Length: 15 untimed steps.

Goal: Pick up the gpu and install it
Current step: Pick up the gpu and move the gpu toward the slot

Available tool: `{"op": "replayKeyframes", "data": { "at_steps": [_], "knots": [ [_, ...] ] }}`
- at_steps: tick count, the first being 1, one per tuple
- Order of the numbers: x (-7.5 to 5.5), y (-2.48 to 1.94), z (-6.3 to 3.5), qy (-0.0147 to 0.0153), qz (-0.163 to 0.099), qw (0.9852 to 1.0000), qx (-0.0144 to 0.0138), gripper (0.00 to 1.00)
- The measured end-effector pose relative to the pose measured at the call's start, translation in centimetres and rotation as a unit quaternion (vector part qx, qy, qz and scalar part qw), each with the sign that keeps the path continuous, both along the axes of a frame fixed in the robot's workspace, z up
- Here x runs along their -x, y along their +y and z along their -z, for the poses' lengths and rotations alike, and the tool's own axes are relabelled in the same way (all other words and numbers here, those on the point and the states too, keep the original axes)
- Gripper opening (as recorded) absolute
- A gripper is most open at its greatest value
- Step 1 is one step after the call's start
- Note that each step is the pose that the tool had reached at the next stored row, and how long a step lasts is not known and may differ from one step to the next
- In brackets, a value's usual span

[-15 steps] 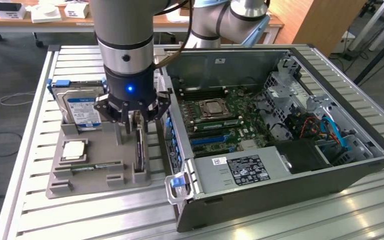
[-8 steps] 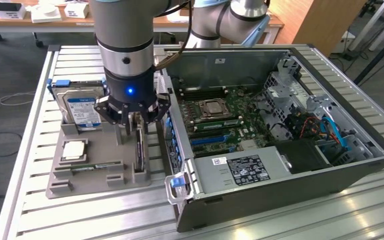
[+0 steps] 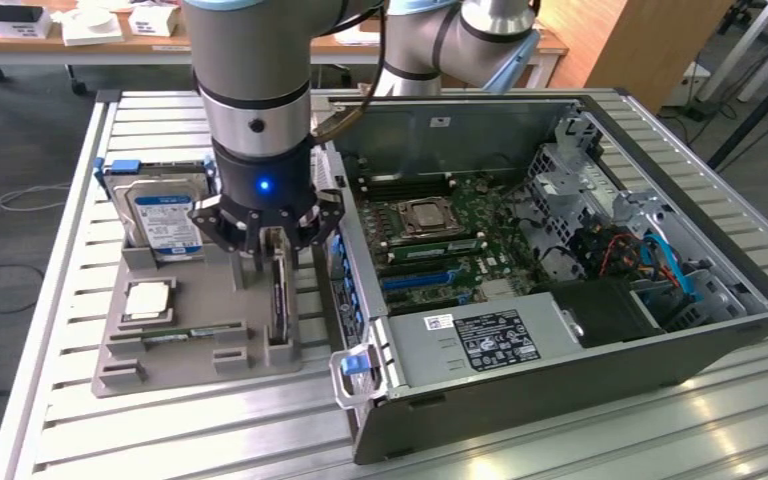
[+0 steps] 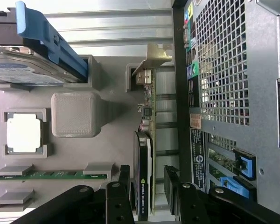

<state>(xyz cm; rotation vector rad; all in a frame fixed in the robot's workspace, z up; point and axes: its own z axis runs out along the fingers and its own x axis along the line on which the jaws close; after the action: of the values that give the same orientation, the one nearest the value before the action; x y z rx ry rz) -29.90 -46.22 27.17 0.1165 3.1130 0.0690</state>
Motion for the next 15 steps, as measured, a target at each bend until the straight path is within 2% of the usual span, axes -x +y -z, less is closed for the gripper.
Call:
{"op": "replayKeyframes", "data": {
  "at_steps": [15],
  "knots": [
    [-0.34, -0.16, 0.28, 0.0001, 0.000, 1.0000, -0.0004, 0.43]
  ]
}}
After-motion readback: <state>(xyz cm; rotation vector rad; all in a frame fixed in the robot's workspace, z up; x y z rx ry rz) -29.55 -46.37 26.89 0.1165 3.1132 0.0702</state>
